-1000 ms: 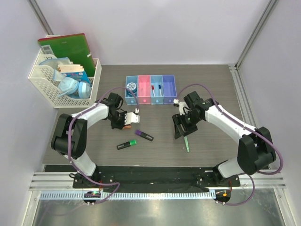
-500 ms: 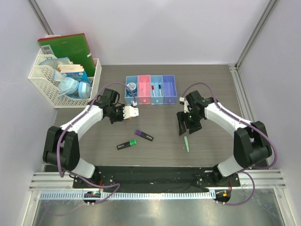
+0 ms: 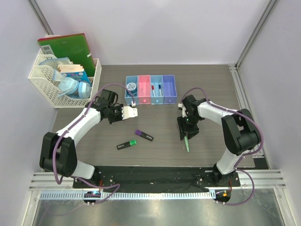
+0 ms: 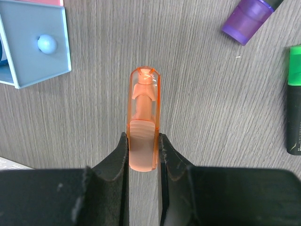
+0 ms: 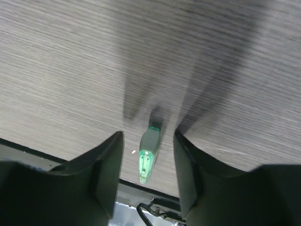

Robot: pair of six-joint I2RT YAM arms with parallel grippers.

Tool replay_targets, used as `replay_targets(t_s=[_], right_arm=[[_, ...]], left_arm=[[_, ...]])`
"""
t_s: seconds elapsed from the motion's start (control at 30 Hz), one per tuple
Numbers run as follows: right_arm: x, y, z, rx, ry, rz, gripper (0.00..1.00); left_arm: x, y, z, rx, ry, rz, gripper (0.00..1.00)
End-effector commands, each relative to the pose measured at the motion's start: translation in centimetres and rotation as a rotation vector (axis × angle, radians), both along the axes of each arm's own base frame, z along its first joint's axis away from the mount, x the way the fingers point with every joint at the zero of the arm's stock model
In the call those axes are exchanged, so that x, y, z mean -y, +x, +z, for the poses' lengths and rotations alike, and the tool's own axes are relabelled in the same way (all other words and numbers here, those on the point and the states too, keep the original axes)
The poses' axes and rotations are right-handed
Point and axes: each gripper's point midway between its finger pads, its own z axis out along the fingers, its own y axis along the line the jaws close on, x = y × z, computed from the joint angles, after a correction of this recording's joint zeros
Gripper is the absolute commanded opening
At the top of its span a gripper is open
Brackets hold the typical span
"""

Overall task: Sort the stationery into containers
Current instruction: Pick up the stationery from the center of the board.

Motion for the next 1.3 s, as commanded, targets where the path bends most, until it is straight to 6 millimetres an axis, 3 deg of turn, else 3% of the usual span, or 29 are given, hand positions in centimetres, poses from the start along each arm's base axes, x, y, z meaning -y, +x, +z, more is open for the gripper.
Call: replay_targets(t_s=[0.0,0.1,0.13,0.2,0.37,0.6,0.8,0.93,1.13,1.27], right_arm=[[-0.1,0.1,-0.4,-0.001,-0.008,-0.009,0.48],[-0.2,0.0,-0.7,-0.011,-0.011,-0.004,0.32],[-0.2,-0.1,-0.8,-0.015,-0.011,-0.003,0.18],[-0.3,-0.2,-0.9,-0.020,-0.010,0.008,0.02],[-0.7,-0.2,-0.2,-0.008,0.010,0.044,0.01],[-1.7,1.2,3.6,0.106,0.075,0.089,0.01],[-3.4,5.1,7.8,0.283,0.145,0.136,0.01],[-4.8,9.4,11.2,0.438,0.172,0.151,0.01],[-5.8,16.0,14.0,0.602,0.127,0.145,0.01],[-5.3,19.3,14.9,0.686,0.079,0.139,0.01]], left_arm=[[0.1,0.5,1.2,0.052,-0.012,0.004,0.00],[0.0,0.6,1.3,0.056,-0.010,0.005,0.00],[0.1,0.6,1.3,0.057,-0.012,0.005,0.00],[0.1,0.6,1.6,0.062,-0.015,0.004,0.00],[0.1,0.7,2.1,0.070,-0.020,0.010,0.00],[2.8,0.8,4.7,0.031,-0.188,0.040,0.00],[7.3,1.2,7.9,-0.063,-0.417,0.050,0.00],[10.9,2.2,9.9,-0.062,-0.553,0.037,0.00],[15.3,3.4,9.7,-0.150,-0.626,0.084,0.00],[17.2,6.5,10.0,-0.073,-0.647,0.207,0.00]])
